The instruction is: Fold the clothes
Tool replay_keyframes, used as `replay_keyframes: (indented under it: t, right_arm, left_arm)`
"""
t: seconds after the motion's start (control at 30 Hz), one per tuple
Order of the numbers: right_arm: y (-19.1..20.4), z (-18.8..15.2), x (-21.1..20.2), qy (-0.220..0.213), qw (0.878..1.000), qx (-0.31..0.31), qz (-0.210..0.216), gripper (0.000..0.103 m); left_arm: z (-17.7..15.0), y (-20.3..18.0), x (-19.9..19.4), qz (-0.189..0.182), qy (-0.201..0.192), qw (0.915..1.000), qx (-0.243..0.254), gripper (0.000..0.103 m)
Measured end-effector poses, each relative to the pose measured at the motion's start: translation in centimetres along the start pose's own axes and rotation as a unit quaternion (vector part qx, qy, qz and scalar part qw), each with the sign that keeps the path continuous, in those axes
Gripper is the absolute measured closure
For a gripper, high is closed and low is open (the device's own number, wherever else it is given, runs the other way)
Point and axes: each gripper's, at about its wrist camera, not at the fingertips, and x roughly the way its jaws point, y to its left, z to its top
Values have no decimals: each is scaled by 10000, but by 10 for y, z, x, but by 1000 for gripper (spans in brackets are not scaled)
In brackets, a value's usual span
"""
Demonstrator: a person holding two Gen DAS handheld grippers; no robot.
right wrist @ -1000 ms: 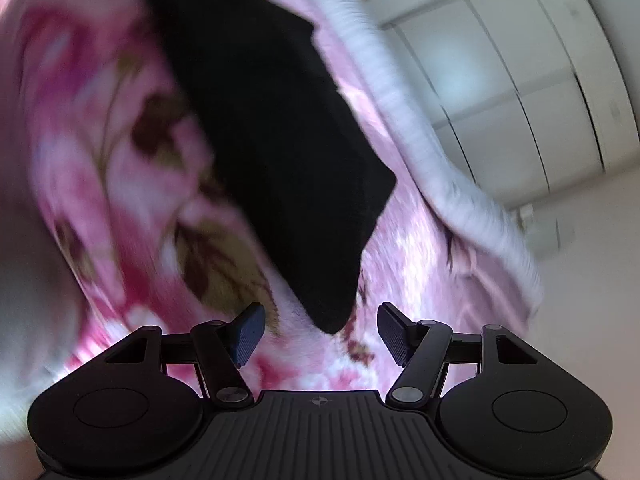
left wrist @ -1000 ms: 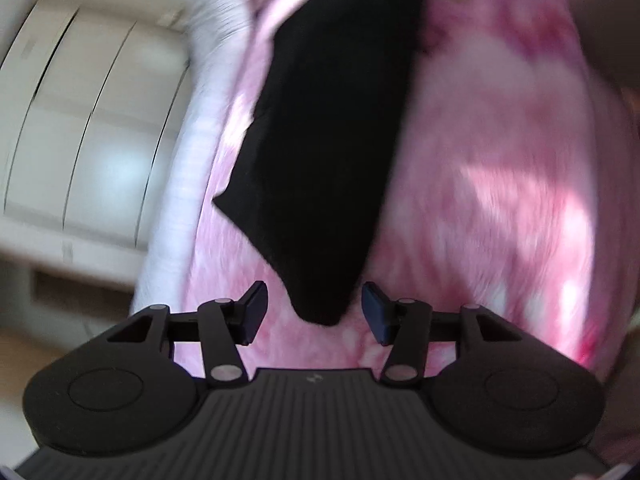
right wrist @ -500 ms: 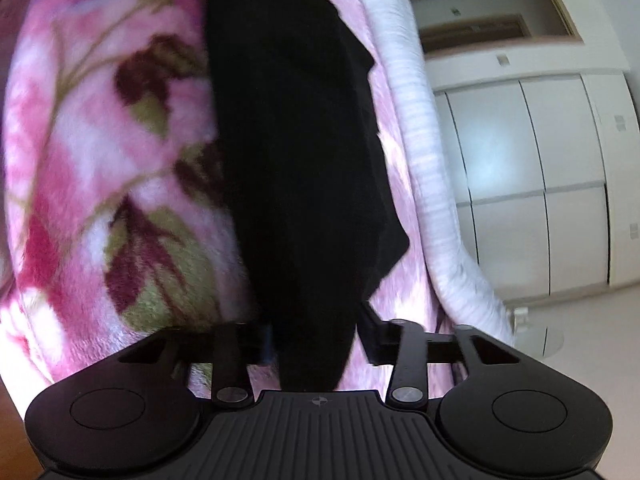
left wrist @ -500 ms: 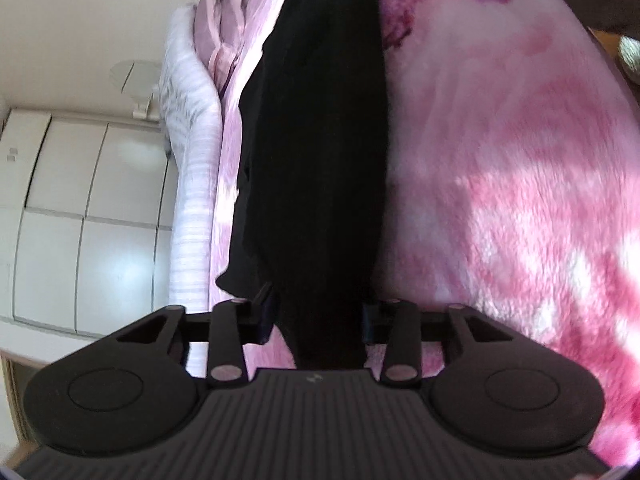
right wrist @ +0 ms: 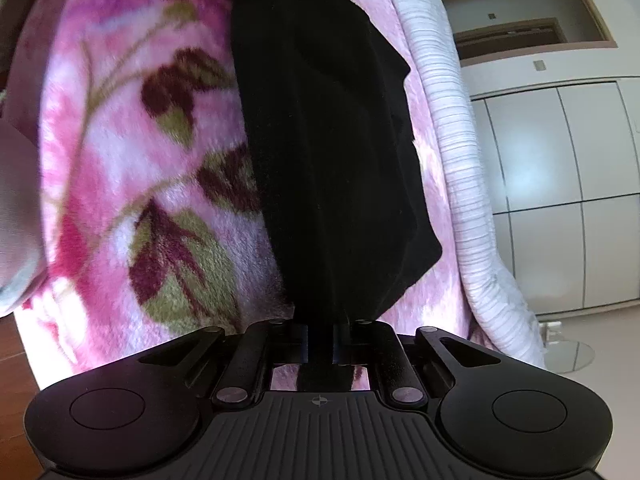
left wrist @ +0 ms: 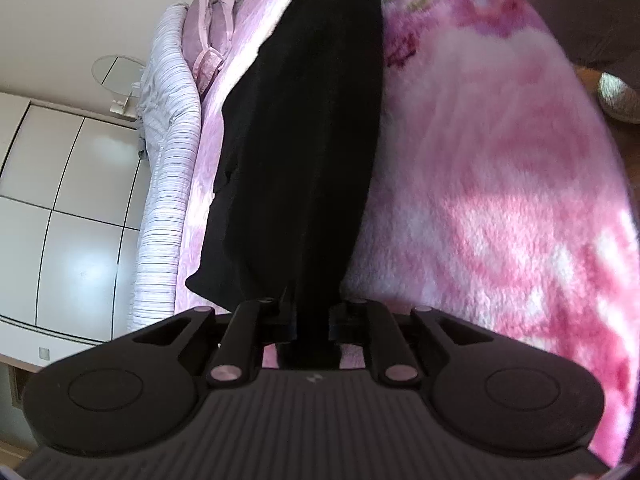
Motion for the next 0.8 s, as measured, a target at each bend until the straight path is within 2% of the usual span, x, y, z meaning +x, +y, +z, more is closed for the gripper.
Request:
replay_keyframes:
  t: [0.13,0.37,0.5,0.57,0.67,0.8]
  right_arm:
    - [-4,0,-15,-26,9998,145,115,95]
    - [38,7,-85,-111,9986,273,446,95]
    - [62,10,-119,-138,9989,261,356,95]
    - [76,13,-127,-108,9995,278,94,95]
    - [88,22,-112,109,9998,-46,-178,91]
    - [96,25,-99,137,9992,-155,-343,88]
  left_arm:
    - [0,-1,-23,-109,44,9997,-211,94]
    - [-3,-31,-91,-347,82,9981,-495,95]
    - [-4,-50,-111,-154,10,9997,-202,93]
    - [-5,-64,-107,-21,55,9998,198,85]
    - [-9,-84,-100,145,45,9960,875,83]
    - [-12,-80,-89,198,-51,9935,1116,82]
